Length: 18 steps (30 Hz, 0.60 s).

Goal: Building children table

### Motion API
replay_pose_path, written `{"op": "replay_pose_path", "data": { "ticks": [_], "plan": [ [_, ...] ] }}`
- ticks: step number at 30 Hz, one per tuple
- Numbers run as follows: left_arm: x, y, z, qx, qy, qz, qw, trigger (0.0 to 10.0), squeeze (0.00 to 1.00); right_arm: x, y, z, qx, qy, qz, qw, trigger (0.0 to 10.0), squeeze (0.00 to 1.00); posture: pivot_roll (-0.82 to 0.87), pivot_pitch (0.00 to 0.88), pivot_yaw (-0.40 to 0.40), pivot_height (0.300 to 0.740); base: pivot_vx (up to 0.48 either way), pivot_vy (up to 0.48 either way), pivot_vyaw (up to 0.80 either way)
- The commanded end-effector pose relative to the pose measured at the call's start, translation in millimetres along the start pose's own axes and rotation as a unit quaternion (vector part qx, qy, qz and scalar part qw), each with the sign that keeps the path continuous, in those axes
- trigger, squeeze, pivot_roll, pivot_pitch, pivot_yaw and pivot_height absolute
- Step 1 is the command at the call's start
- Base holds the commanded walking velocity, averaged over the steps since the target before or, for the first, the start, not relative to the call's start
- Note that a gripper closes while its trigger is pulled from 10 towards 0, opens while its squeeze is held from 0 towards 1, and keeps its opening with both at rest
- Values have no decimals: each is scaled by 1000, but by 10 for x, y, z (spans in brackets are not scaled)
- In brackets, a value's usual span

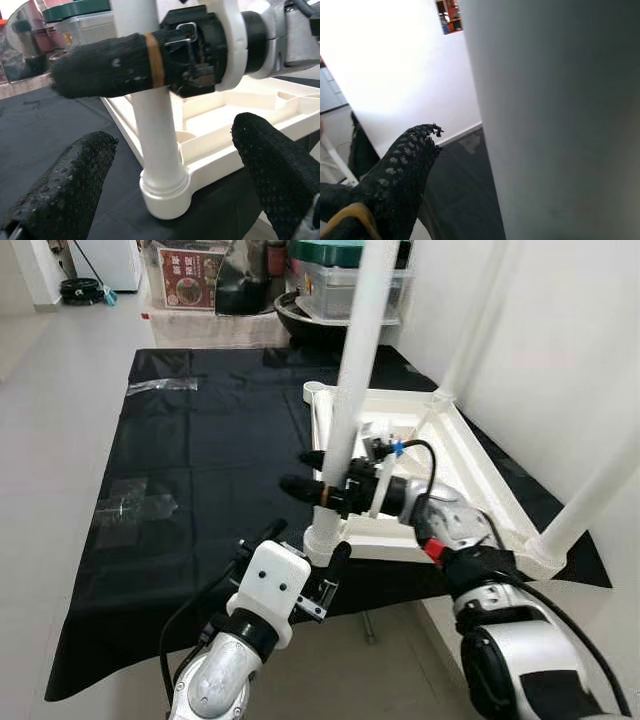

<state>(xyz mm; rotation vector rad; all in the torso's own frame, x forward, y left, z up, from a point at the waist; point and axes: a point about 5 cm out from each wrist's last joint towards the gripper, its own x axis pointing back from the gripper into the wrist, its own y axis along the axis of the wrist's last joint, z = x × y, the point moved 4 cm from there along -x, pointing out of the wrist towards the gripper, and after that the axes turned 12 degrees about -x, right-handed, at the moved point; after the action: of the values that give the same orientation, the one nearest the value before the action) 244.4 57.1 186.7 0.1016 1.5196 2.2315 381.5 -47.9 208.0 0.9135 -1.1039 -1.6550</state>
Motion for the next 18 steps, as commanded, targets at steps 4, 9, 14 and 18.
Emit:
{"op": "replay_pose_path", "data": {
  "ticks": [4,9,14,18],
  "plan": [
    [18,-34,-16,-5,-1,6,1000,10000,0,-115,8,-10,18,-19,-10,1000,0,0,157,11,-117,740,0,0,0],
    [19,-37,-19,-4,-2,6,1000,10000,0,-77,88,-132,28,-87,-47,995,0,0,148,5,-114,740,0,0,0],
    [17,-37,-30,-4,-3,5,1000,10000,0,-6,178,-259,30,-172,-100,980,0,0,146,2,-111,740,0,0,0],
    [17,-40,-32,-3,-3,5,1000,10000,0,323,258,-562,59,-413,-159,895,0,0,140,3,-109,740,0,0,0]
  ]
}}
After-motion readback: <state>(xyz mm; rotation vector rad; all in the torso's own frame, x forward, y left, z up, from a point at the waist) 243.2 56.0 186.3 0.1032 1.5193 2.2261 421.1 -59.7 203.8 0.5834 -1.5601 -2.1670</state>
